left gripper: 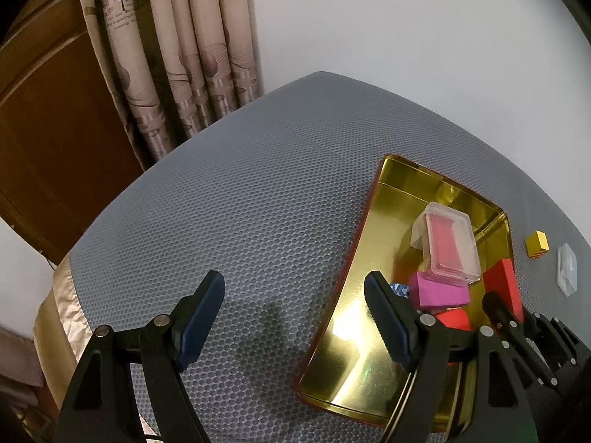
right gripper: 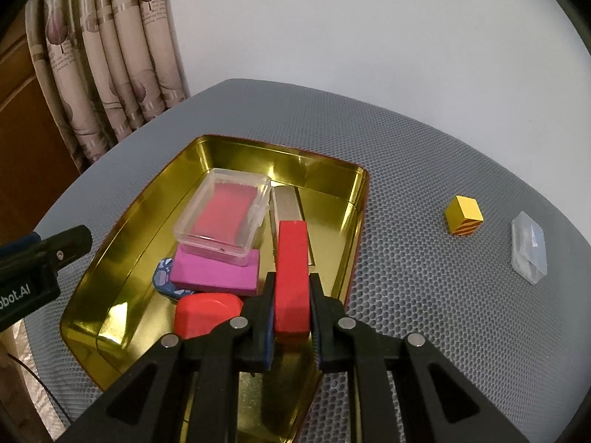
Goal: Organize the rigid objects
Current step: 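Lower the red stick into the gold tray and open the right gripper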
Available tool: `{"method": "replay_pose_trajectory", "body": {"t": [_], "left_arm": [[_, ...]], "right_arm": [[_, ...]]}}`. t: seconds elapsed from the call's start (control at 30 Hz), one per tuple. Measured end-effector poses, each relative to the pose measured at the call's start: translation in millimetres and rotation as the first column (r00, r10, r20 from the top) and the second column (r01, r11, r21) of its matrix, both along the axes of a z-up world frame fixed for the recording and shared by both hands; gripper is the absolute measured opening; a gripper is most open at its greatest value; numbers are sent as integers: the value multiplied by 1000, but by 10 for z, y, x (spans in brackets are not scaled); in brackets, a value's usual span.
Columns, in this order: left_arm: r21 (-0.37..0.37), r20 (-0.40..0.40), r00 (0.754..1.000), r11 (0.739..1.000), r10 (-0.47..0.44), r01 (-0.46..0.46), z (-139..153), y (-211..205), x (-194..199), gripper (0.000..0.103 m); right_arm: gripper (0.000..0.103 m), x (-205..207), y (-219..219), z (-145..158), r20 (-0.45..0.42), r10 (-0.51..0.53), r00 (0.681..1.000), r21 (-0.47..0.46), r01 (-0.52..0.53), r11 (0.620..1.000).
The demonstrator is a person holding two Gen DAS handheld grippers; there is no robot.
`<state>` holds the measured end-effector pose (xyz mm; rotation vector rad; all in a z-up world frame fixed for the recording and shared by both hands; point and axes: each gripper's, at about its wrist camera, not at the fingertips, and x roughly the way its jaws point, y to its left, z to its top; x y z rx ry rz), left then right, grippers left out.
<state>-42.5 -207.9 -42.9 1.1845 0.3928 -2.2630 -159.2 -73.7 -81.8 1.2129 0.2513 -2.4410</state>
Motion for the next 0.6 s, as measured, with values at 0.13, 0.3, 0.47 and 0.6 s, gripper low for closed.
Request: {"method": "replay_pose_trajectory", "body": {"t": [0.13,0.3,0.47,0.6], "left_arm": [[1,5,1000,1000,-2,2,-5,-1,-2,75],[-3,2,1000,1000,-1,1,4,5,7,75],[-1,3,1000,1000,0,0,-3,-3,19,75],[-5,7,1000,1000,-7,7,-5,9,22,75]], "right_arm": [[15,14,-1,4,-7,2,1000,2,-2,1000],[16,-5,2,-2,1,0,1000,-1,0,1000],[38,8,31,22,2,8,1000,-3,-8,1000],[46,18,114,120,-10,-6,1000,-36,5,999]]}}
